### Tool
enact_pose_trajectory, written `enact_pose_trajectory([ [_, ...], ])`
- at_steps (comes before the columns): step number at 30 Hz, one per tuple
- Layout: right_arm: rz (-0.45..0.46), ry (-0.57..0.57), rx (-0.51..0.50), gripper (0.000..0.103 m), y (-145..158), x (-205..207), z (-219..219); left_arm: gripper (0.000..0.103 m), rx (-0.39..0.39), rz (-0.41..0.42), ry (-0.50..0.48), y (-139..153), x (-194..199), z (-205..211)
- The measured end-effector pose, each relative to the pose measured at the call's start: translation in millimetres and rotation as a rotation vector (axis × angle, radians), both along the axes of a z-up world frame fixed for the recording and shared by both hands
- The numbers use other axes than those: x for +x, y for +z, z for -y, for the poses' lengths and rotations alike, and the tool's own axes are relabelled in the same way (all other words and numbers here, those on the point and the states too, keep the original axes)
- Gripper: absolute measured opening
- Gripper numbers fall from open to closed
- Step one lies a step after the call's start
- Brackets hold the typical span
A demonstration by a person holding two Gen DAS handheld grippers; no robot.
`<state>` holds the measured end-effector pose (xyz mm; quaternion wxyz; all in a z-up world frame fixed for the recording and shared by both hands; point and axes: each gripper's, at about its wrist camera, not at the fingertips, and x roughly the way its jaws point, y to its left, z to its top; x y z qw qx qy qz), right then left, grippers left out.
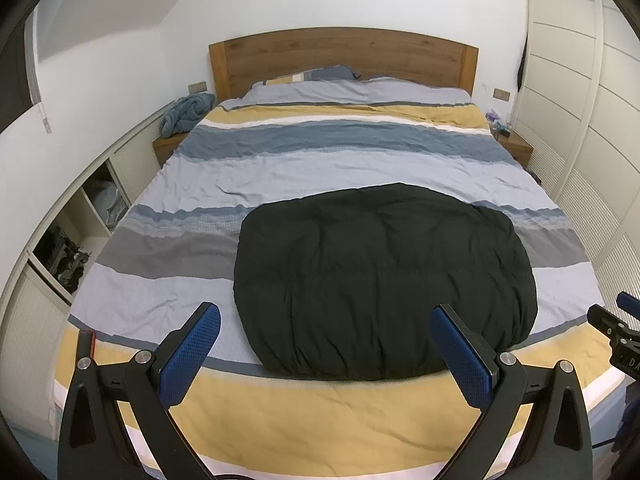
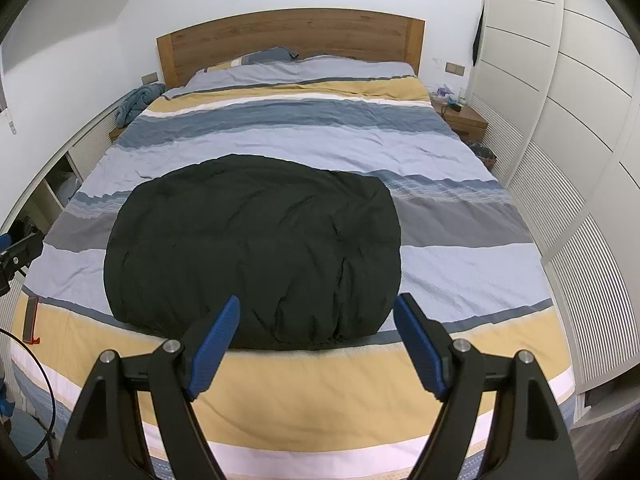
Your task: Fold large clothes
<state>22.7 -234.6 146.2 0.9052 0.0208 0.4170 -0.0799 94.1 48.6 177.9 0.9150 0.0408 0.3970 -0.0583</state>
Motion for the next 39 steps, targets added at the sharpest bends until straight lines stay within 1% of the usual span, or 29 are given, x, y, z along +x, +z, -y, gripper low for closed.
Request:
enact_pose_trajectory([
  [13,-0.004,-0.009,-0.005,0.079,-1.3,-1.1,0.6,0.103,-0.009,-0.012,-0.001,-4.8,0.2,-3.0],
  [39,-0.004,-0.005,-0.014,0.079,-1.6,-4.4,0.9,0.103,-0.019,-0.009,-0.016,-7.2,-5.1,-2.7],
])
